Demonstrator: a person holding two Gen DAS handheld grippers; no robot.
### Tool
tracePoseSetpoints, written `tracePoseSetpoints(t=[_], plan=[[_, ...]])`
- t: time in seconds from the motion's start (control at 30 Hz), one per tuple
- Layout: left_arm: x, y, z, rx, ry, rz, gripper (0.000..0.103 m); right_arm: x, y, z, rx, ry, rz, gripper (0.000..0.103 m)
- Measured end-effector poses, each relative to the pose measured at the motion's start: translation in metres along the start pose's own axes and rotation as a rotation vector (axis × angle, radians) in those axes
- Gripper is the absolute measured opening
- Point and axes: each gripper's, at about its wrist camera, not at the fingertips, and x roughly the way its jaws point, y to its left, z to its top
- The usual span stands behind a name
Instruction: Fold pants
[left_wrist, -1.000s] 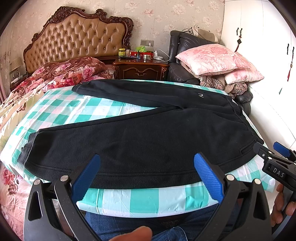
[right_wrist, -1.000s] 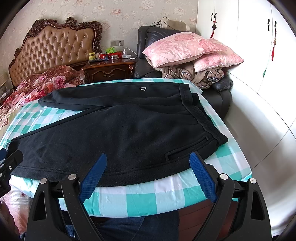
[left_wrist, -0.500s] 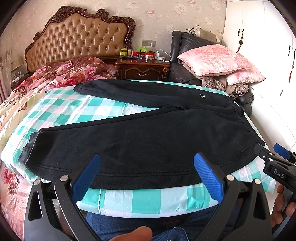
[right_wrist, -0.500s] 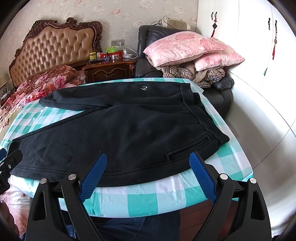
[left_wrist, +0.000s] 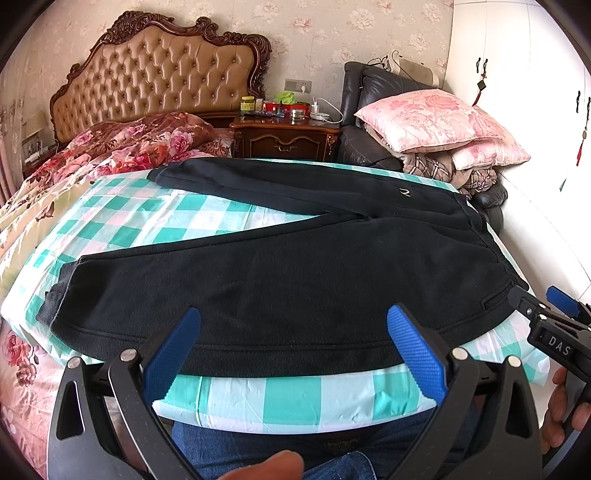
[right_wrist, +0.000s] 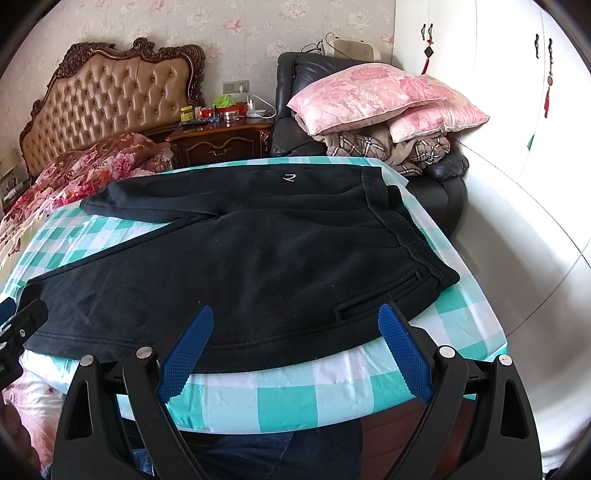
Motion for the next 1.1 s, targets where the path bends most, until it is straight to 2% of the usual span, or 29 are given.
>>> tracePoseSetpoints(t=[0.47, 0.53, 0.57, 0.63, 0.97, 1.1], plan=[[0.001, 0.002, -0.001, -0.003, 0.012, 0.029, 0.101, -0.005, 0.010, -0.001, -0.038, -0.040, -0.010, 0.088], [0.002, 0.003, -0.002, -0.004, 0.013, 0.030, 0.101, -0.006, 0.013, -0.001, -0.044, -0.047, -0.008, 0.091], [0.002, 0.002, -0.002, -0.004, 0.013, 0.029, 0.101, -0.007, 0.014, -0.001, -0.048, -0.051, -0.004, 0.097], [0.002, 0.002, -0.002, -0.002, 0.014, 0.020, 0.101, -0.008, 0.014, -0.001, -0.044, -0.062, 0.006, 0.098], [0.002, 0.001, -0.003, 0.001, 0.013, 0.014, 0.101, -0.007, 0.014, -0.002, -0.057, -0.036, 0.010, 0.098], [0.002, 0.000, -0.003, 0.003, 0.012, 0.013, 0.101, -0.005, 0.013, -0.002, -0.057, -0.025, 0.037, 0.098]])
